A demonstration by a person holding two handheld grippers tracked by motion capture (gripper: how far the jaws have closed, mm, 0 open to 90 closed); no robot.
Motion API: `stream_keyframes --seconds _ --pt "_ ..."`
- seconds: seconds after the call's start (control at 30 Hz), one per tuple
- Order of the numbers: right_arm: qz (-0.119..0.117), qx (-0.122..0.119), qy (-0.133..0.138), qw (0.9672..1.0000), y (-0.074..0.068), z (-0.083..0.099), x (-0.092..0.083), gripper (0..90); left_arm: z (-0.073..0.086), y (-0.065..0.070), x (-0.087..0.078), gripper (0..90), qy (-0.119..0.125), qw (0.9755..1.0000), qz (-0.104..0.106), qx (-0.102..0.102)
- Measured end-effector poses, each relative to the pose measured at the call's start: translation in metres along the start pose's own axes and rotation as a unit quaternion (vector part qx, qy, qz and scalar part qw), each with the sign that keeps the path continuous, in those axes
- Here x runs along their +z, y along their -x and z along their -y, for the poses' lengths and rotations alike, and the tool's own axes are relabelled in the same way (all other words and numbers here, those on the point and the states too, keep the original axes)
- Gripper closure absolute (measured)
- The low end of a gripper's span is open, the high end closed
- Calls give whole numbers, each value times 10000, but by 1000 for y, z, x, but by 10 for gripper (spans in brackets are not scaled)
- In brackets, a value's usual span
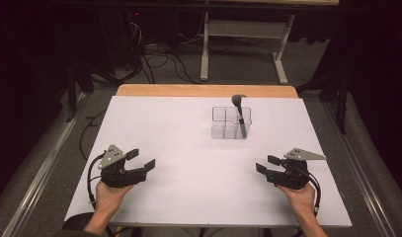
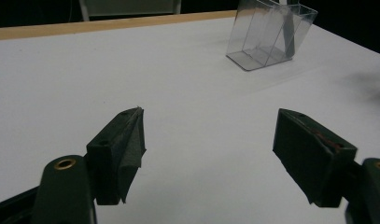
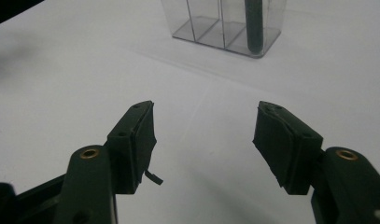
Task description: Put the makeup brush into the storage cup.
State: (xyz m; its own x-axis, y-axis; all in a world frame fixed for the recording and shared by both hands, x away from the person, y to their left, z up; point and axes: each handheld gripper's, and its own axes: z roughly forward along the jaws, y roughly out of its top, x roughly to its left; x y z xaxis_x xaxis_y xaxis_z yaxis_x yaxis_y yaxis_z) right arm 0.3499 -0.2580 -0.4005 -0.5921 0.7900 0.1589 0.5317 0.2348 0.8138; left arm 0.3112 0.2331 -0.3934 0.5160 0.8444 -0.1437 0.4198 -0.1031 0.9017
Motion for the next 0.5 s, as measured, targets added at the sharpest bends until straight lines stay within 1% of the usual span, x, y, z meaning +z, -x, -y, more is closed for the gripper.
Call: stream_keyframes --seconds 0.07,0.1,0.27,0.5 --pt "21 -43 -27 10000 -1 1 2 396 0 0 0 252 -4 10000 -1 0" --pt "40 -24 -44 10000 -2 1 2 390 0 0 0 252 -3 10000 2 -5" --pt "254 -93 76 9996 -4 4 4 364 0 0 0 252 -9 10000 8 7" --pt "352 -146 192 9991 -5 4 3 358 0 0 1 252 -47 10000 17 33"
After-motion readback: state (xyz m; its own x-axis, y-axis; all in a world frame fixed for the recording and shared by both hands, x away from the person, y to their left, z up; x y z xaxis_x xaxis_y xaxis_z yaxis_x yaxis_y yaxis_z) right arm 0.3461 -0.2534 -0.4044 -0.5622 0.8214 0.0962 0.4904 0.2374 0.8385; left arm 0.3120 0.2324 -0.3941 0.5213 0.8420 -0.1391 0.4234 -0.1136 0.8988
